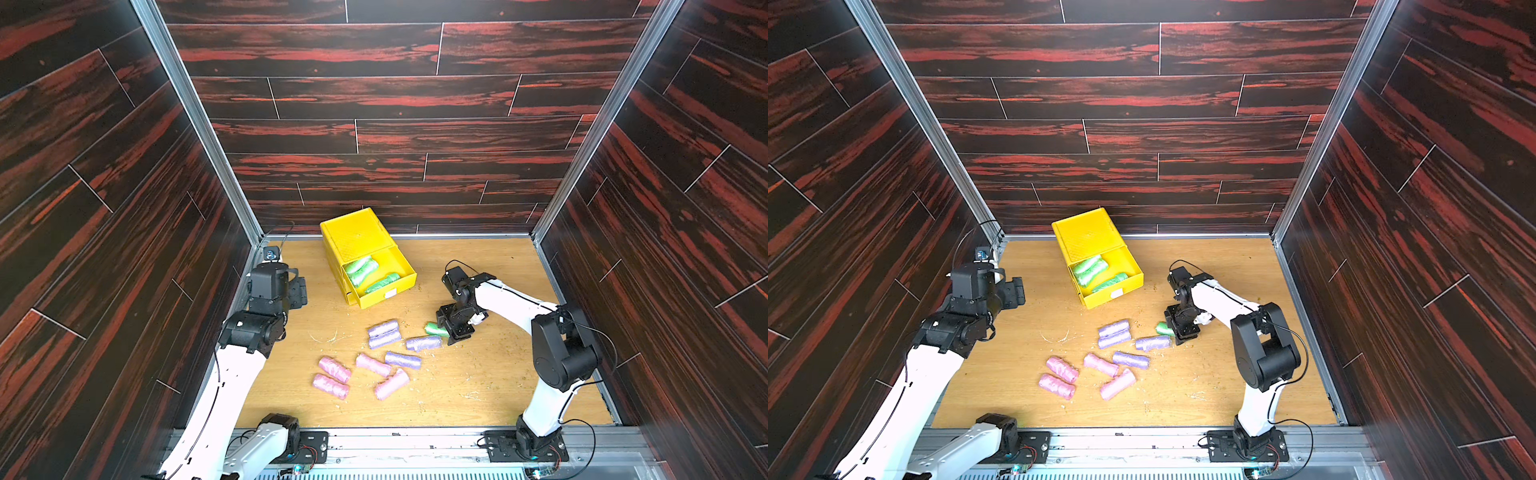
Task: Sort the rolls of trash bags by color and place them into the drawer
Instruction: Pick up the roll of trash bags from the center of the board.
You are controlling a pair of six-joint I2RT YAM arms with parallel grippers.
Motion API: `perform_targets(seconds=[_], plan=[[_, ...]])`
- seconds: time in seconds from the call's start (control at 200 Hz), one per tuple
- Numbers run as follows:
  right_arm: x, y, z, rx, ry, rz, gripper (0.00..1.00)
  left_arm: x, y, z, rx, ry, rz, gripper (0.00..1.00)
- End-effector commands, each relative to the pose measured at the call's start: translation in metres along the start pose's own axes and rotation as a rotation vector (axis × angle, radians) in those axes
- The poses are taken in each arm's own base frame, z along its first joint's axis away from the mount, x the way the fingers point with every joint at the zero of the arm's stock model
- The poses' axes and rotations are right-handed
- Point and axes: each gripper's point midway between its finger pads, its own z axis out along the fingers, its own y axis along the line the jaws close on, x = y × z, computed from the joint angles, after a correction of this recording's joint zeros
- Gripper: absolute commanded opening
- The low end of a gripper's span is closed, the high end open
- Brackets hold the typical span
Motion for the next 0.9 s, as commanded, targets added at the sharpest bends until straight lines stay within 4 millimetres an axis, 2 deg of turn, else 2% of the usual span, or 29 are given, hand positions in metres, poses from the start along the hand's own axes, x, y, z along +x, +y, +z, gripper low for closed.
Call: perform_targets(seconds=[0.0, 0.301, 0.626, 0.892], plan=[[-0.007, -0.003, 0.005, 0.011, -0.025, 0.061, 0.64, -0.001, 0.002, -0.003, 0.005, -0.014, -0.017, 0.84], [-0.019, 0.007, -0.001, -0.049, -0.094, 0.095, 0.64, -0.001, 0.002, -0.004, 0.006, -0.017, -0.018, 0.84], [-0.017, 0.016, 0.012, -0.046, -0.069, 0.102, 0.59, -0.001, 0.001, -0.004, 0.008, -0.017, -0.017, 0.85], [-0.015, 0.015, 0.023, -0.026, -0.05, 0.104, 0.56, -0.001, 0.001, -0.003, 0.011, -0.016, -0.017, 0.85]])
